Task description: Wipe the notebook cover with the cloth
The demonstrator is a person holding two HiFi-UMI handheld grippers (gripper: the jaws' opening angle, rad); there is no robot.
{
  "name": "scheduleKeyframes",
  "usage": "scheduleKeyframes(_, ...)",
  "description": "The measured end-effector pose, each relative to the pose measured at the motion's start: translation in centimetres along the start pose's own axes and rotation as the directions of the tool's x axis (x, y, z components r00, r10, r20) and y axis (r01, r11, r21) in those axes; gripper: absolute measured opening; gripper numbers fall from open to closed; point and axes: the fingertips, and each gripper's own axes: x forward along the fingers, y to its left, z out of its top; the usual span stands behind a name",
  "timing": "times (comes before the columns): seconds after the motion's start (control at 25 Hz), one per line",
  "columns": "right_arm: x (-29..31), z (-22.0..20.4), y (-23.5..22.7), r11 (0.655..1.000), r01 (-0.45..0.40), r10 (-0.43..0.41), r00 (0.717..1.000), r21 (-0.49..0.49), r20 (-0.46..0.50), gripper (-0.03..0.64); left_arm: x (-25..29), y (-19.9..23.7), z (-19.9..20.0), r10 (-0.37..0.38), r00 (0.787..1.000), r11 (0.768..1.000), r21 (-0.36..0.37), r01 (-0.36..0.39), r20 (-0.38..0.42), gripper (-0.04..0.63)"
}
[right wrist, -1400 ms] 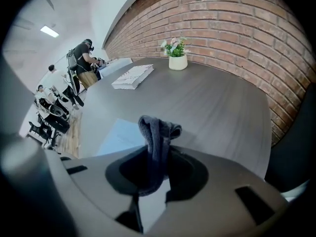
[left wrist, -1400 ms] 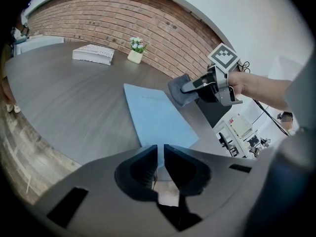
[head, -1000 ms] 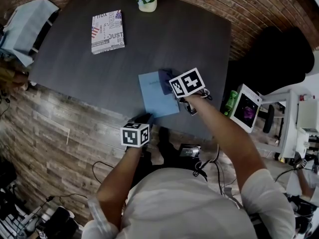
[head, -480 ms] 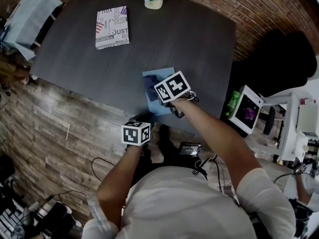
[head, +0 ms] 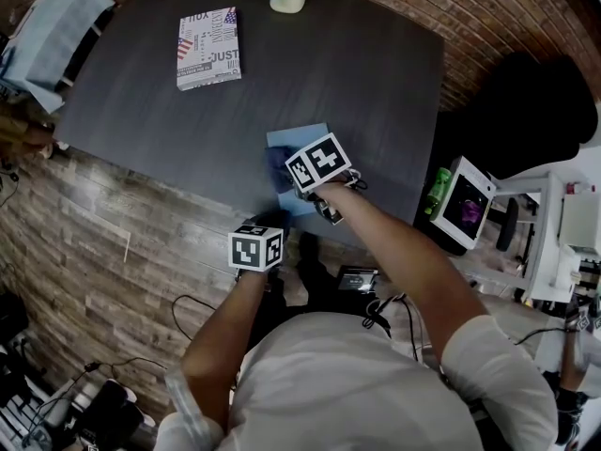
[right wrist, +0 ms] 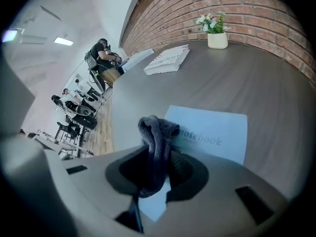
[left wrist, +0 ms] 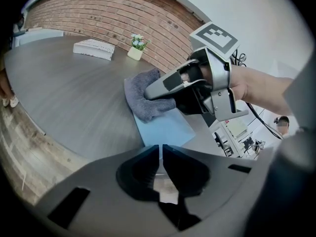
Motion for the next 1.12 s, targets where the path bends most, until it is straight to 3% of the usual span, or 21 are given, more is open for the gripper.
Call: scheduleKeyframes(1.12, -3.3, -2.9, -5.8, 0.994, 0.104, -0.104, 0.995, 0.040, 0.004, 0.098, 0.2, 0.4, -0.2, 0.031, 0.999, 0.999, 0.026, -0.031, -0.025, 0.012)
